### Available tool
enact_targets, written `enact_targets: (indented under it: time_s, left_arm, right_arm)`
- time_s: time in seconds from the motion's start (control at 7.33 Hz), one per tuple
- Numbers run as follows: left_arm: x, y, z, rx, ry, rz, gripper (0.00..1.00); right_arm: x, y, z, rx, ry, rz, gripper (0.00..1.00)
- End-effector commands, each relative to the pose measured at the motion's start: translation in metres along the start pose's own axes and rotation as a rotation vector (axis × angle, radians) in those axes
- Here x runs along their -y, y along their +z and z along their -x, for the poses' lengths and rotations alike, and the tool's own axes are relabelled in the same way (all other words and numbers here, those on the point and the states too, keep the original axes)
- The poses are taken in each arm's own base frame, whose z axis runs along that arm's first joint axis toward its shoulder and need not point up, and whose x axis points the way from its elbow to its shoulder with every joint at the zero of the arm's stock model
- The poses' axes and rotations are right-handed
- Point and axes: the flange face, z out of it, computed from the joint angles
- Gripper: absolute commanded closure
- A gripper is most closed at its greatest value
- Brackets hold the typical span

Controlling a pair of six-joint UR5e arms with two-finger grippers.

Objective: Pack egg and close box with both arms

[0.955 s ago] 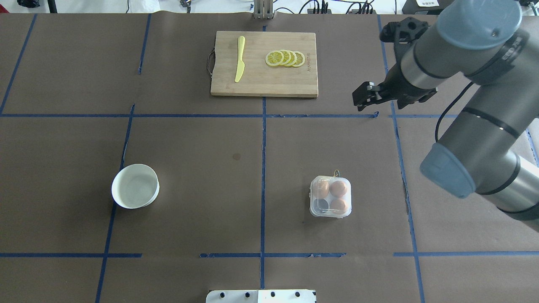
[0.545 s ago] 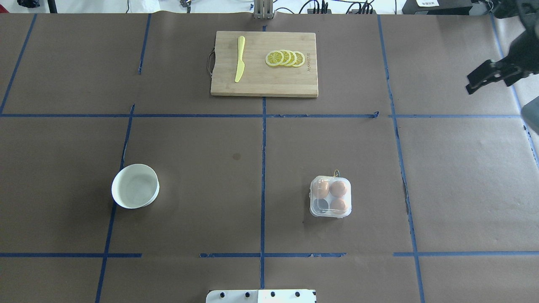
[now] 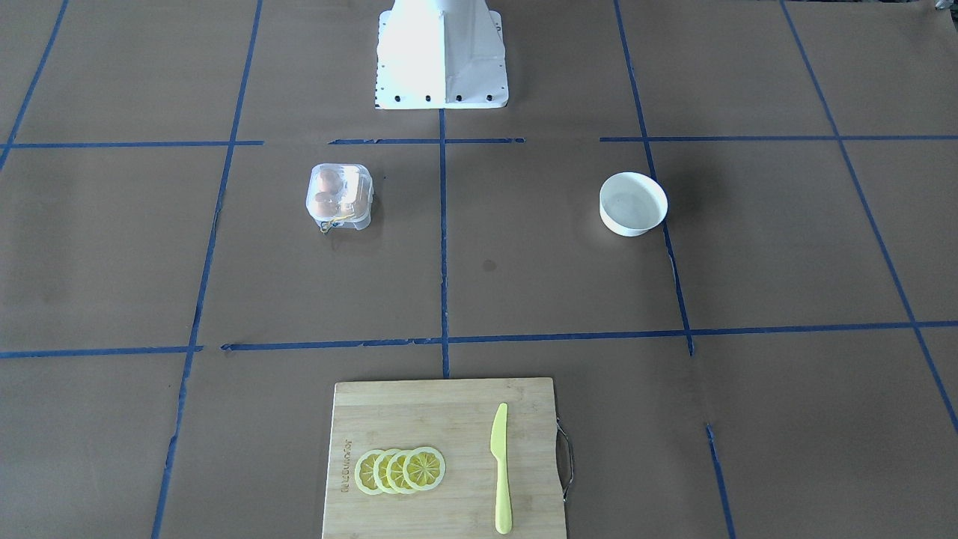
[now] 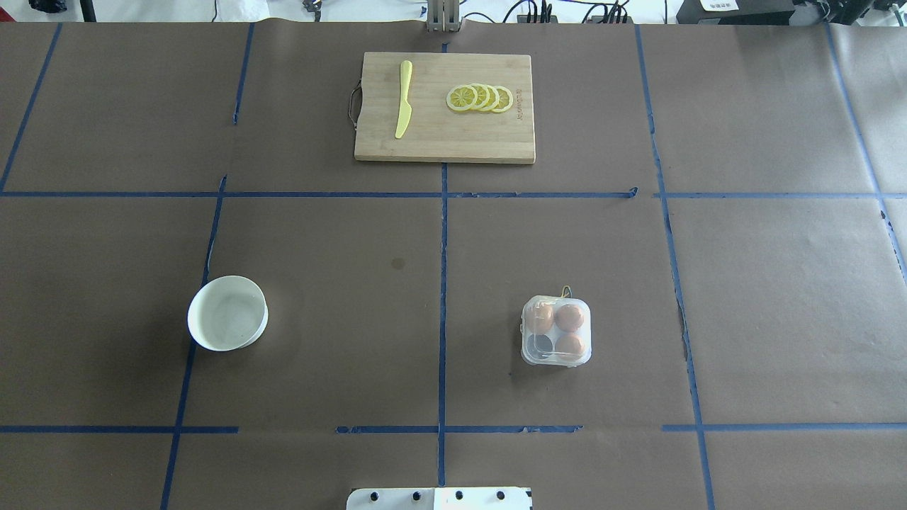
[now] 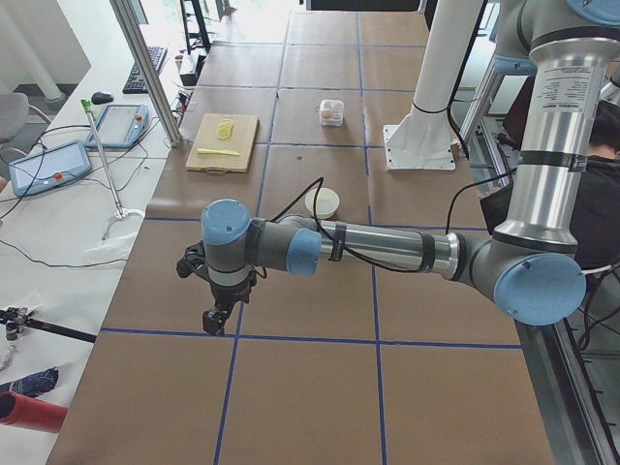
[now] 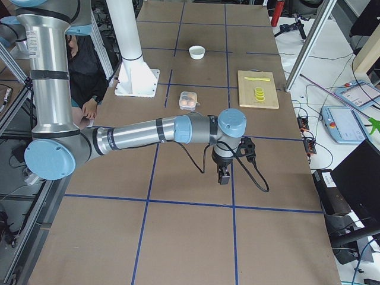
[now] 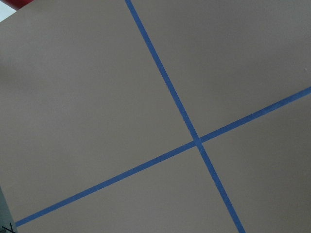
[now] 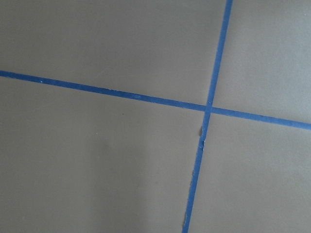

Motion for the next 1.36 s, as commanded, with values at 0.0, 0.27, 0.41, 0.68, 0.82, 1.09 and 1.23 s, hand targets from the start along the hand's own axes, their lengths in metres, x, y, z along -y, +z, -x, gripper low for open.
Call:
enact_targets:
  time_s: [0.0, 0.27, 0.41, 0.68, 0.82, 1.09, 1.23]
  left_arm:
    - [-0.018, 0.013, 0.003, -0.004, 0.002, 0.005, 0.00]
    - [-0.036, 0.031, 0.010, -0.044, -0.079, 0.089, 0.00]
    - [-0.042, 0.038, 0.012, -0.064, -0.124, 0.140, 0.00]
    - [-0.043, 0.038, 0.006, -0.114, -0.207, 0.152, 0.00]
    - [-0.041, 0.035, 0.002, -0.143, -0.233, 0.135, 0.00]
    - [-0.041, 0.036, 0.003, -0.145, -0.233, 0.131, 0.00]
    - [-0.040, 0.036, 0.002, -0.145, -0.232, 0.130, 0.00]
  right_arm:
    - [-0.020, 0.012, -0.026, -0.014, 0.044, 0.026, 0.00]
    - [-0.028, 0.013, -0.037, -0.011, 0.064, 0.024, 0.00]
    - [-0.032, 0.018, -0.058, -0.007, 0.078, 0.007, 0.00]
    - [-0.036, 0.045, -0.085, 0.023, 0.072, -0.014, 0.00]
    - [-0.037, 0.048, -0.088, 0.021, 0.080, -0.012, 0.00]
    - [-0.046, 0.066, -0.105, 0.016, 0.090, 0.004, 0.00]
    - [-0.044, 0.065, -0.104, 0.011, 0.096, -0.006, 0.00]
